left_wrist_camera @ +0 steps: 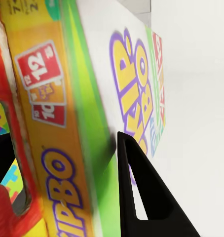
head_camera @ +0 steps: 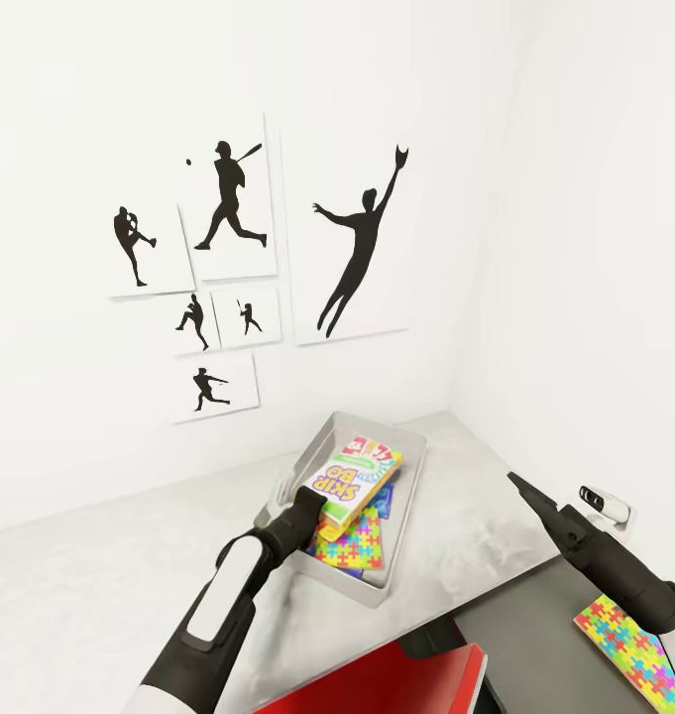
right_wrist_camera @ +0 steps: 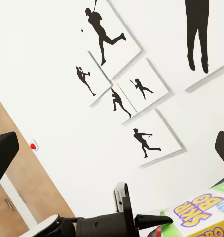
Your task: Put all the toys in the child's room - the three board games (two on the bed and one on the table), the two jigsaw puzzles on the table, and the tennis ball on the table - inside the toy box on the table in the child's room.
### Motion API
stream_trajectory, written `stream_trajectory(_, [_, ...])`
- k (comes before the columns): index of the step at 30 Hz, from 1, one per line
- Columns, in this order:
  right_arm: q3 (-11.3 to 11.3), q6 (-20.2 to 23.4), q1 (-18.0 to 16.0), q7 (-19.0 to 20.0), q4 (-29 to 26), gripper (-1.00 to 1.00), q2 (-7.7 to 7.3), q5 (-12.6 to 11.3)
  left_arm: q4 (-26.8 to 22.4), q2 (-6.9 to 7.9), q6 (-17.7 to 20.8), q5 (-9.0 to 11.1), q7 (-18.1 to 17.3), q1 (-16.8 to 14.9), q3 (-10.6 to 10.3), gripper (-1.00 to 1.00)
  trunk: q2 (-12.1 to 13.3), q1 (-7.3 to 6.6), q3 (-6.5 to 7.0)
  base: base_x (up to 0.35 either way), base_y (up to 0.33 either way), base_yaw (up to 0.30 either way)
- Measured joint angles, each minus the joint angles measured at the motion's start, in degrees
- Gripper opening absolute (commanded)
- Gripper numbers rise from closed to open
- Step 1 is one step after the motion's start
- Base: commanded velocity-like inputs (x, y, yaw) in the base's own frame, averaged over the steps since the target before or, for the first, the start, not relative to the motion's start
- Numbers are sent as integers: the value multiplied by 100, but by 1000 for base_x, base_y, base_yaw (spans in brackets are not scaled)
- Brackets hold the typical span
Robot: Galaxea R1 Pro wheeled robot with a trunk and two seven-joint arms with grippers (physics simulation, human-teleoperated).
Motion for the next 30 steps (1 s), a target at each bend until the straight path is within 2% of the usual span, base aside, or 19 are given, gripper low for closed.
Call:
stream_trajectory(9, [0,1,0,4,0,100,0,0,15,0,-23,1,0,0,-9,-100,0,0,0,0,0,0])
stream_trajectory(16, [0,-1,0,8,0,100,0,0,47,0,-180,1,-4,0,-15,-100,0,0,0,0,0,0])
stream_trajectory(17, [0,-1,0,8,0,100,0,0,52,0,-196,0,-5,0,-16,100,0,0,0,0,0,0])
stream_trajectory(30, [0,1,0,9,0,100,0,0,60,0,-221,-5,-10,0,-26,100,0,0,0,0,0,0])
